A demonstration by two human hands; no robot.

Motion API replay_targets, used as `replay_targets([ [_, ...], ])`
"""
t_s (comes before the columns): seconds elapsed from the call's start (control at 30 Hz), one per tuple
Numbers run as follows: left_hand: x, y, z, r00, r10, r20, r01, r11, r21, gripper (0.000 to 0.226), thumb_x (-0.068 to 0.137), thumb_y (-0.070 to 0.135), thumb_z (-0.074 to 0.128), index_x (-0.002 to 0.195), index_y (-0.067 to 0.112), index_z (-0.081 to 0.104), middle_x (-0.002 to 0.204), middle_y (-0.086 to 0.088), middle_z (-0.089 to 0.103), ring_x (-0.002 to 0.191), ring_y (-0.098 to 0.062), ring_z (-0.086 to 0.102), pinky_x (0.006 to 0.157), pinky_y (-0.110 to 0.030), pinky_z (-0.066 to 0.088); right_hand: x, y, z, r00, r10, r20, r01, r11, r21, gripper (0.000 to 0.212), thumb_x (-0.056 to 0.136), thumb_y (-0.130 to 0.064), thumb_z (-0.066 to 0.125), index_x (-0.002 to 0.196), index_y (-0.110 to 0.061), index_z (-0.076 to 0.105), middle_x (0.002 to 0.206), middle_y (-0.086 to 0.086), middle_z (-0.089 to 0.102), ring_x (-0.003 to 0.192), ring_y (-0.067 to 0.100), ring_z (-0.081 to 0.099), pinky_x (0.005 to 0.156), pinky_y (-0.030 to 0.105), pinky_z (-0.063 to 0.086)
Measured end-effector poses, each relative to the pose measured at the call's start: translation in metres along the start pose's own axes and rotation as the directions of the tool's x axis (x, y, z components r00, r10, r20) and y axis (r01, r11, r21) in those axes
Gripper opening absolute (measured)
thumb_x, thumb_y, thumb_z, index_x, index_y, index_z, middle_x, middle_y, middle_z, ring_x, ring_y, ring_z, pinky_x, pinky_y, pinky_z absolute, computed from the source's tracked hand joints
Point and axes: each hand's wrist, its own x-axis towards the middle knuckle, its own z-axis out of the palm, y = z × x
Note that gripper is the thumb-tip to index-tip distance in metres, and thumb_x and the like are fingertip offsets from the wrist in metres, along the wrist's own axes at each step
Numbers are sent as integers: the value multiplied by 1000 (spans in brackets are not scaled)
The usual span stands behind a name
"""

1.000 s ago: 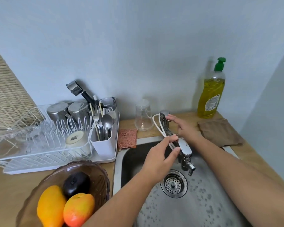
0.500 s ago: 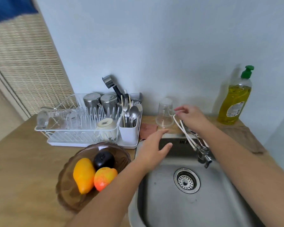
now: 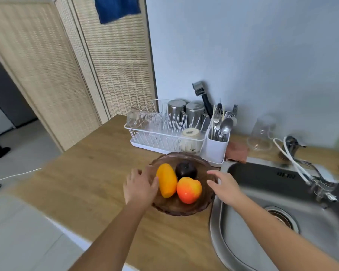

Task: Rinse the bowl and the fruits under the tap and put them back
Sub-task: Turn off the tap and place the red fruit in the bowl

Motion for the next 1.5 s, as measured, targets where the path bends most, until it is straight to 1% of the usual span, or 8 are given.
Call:
replay_targets([
  [0.13, -9, -24, 7, 978, -57, 202, 76, 993, -88, 53, 92, 53, 45, 143, 42, 32, 124, -4, 61, 112, -28, 59, 86, -35, 48, -6, 2, 10, 998, 19, 53, -19, 1000, -6, 45, 89, -21, 58, 132, -27, 50, 129, 7, 57, 113, 23, 53, 91, 24, 40],
  [0.37, -13, -29, -7, 982, -42, 182, 92, 956, -278, 55, 94, 26, 55, 146, 30, 37, 111, -8, 68, 100, -21, 61, 78, -18, 38, -14, -6, 9, 998, -41, 48, 41, 999, 5, 55, 82, -14, 61, 136, -22, 49, 127, 5, 60, 104, 16, 56, 85, 21, 42],
  [0.47, 0, -37, -32, 986, -44, 158, 92, 946, -311, 55, 92, 23, 59, 143, 31, 41, 91, -6, 67, 87, -21, 62, 76, -25, 46, -15, -22, 8, 994, -94, 53, 92, 995, 38, 56, 81, -17, 64, 135, -23, 50, 124, 1, 61, 108, 14, 56, 90, 23, 43],
  [0.67, 39, -26, -82, 998, 10, 65, 12, 943, -333, 56, 90, 19, 61, 143, 25, 45, 116, -8, 68, 107, -24, 62, 95, -32, 49, 5, -75, -21, 982, -187, -19, 187, 980, 60, 52, 80, -13, 62, 131, -21, 52, 121, 2, 60, 108, 20, 57, 86, 28, 46],
  [1.07, 158, 27, -105, 983, 176, 56, -151, 940, -306, 56, 94, 21, 53, 147, 23, 35, 129, -12, 58, 76, -13, 56, 58, -17, 42, 109, -130, -64, 971, -167, -172, 178, 983, 48, 53, 82, -10, 61, 133, -20, 51, 133, 5, 54, 98, 16, 52, 80, 26, 41],
  [1.2, 198, 37, -87, 982, 173, 73, -150, 957, -247, 56, 91, 31, 54, 145, 30, 38, 129, -11, 59, 106, -29, 60, 90, -38, 51, 139, -130, -62, 966, -134, -222, 138, 990, 6, 52, 86, -9, 58, 136, -18, 49, 136, 6, 52, 100, 15, 51, 83, 24, 39],
  [1.4, 232, 44, -58, 980, 169, 108, -128, 942, -311, 53, 95, 26, 53, 146, 23, 39, 133, -7, 58, 109, -22, 59, 77, -20, 36, 166, -114, -47, 953, -28, -303, 36, 999, 23, 48, 86, -10, 55, 134, -17, 51, 134, 8, 54, 106, 23, 58, 91, 36, 49],
  [1.5, 240, 44, -46, 976, 180, 121, -128, 929, -348, 53, 94, 22, 54, 145, 17, 40, 137, -9, 56, 122, -24, 53, 94, -27, 39, 173, -110, -39, 943, -3, -334, 5, 1000, 4, 46, 87, -13, 56, 132, -18, 52, 133, 5, 56, 107, 22, 59, 94, 41, 50],
])
